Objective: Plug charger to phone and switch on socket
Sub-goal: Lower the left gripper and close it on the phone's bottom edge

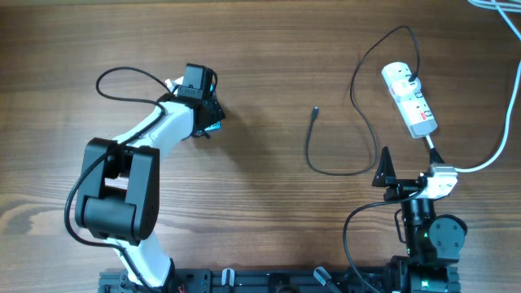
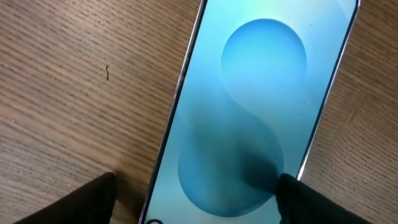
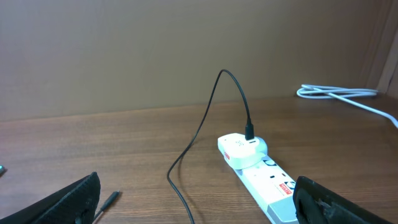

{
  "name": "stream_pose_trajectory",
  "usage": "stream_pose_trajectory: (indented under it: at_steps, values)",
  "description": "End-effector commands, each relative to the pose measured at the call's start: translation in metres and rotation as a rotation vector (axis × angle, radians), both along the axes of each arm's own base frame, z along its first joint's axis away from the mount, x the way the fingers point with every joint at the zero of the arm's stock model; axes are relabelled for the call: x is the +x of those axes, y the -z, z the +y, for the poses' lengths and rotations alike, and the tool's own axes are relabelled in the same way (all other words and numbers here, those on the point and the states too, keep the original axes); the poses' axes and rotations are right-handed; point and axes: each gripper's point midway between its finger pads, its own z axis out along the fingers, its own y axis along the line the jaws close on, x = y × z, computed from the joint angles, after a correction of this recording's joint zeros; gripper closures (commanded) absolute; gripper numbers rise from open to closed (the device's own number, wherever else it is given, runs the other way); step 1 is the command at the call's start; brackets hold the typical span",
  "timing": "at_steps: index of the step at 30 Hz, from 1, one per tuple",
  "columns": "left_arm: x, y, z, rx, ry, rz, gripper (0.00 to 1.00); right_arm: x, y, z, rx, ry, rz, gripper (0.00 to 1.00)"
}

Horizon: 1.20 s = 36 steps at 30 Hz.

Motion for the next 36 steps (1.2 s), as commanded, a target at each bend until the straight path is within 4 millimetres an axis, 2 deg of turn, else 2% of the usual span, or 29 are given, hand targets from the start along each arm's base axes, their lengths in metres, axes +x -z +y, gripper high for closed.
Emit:
stream_pose_trajectory:
  at_steps: [1, 4, 9, 12, 17, 24, 36]
  values:
    - [-0.027, 0.036, -0.001, -0.004, 0.009, 0.12, 0.0, 0.0, -0.001, -0.004, 0.011, 0.02, -0.008, 0.0]
    - [-0.009, 0.031, -0.005, -0.009, 0.033, 0.046, 0.0, 0.0, -0.001, -0.004, 0.01, 0.02, -0.008, 0.0]
    - [-0.017, 0.034, -0.003, -0.001, 0.033, 0.081, 0.03, 0.0, -0.001, -0.004, 0.01, 0.02, -0.008, 0.0]
    - [-0.02, 0.035, -0.003, 0.0, 0.033, 0.092, 0.0, 0.0, -0.001, -0.004, 0.011, 0.02, -0.008, 0.0]
    - [-0.047, 0.04, 0.004, 0.025, 0.032, 0.206, 0.0, 0.0, -0.001, -0.004, 0.01, 0.02, -0.008, 0.0]
    - [-0.046, 0.04, 0.003, 0.021, 0.033, 0.203, 0.0, 0.0, -0.001, -0.004, 0.01, 0.02, -0.008, 0.0]
    - [-0.09, 0.043, -0.023, -0.145, 0.065, 0.391, 0.0, 0.0, -0.001, -0.004, 0.01, 0.02, -0.008, 0.0]
